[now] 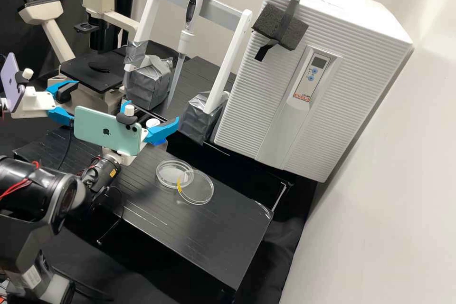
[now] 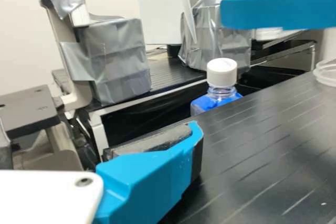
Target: Close the bottle
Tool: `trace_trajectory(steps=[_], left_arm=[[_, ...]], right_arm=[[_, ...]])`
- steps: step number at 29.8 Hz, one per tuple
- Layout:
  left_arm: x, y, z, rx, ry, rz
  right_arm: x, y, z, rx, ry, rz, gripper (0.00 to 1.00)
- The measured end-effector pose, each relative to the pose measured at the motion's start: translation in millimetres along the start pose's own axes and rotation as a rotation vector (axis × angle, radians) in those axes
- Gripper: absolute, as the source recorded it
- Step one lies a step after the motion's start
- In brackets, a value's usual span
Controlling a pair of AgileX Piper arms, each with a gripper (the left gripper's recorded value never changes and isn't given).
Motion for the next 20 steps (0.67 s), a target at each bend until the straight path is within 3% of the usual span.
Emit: trace_trajectory(steps=[2,4,9,13,15,19,20], left_arm=[[0.9,1.1,0.0,0.020,0.022,0.009],[1.6,2.0,-0.1,0.035,0.044,0.016],[2.0,2.8,-1.7,0.067,0.096,0.024],[2.0,3.8,-1.4,0.088,0.098,0.034],[0.4,7.0,-0.5,0.111,0.102,0.083],[-4.7,16.2,1.0,0.117,0.096,0.198],[-5.5,16.6,1.0,0.116,0.097,0.202]], right_arm=[[-1,4.3,1.8,0.056,0.003,0.016,1.00],[0,6.5,3.4,0.078,-0.003,0.026,1.00],[0,8.6,4.3,0.097,-0.004,0.038,1.00],[0,8.6,4.3,0.097,-0.004,0.038,1.00],[0,8.6,4.3,0.097,-0.004,0.038,1.00],[0,8.6,4.3,0.097,-0.004,0.038,1.00],[0,8.6,4.3,0.097,-0.004,0.038,1.00]])
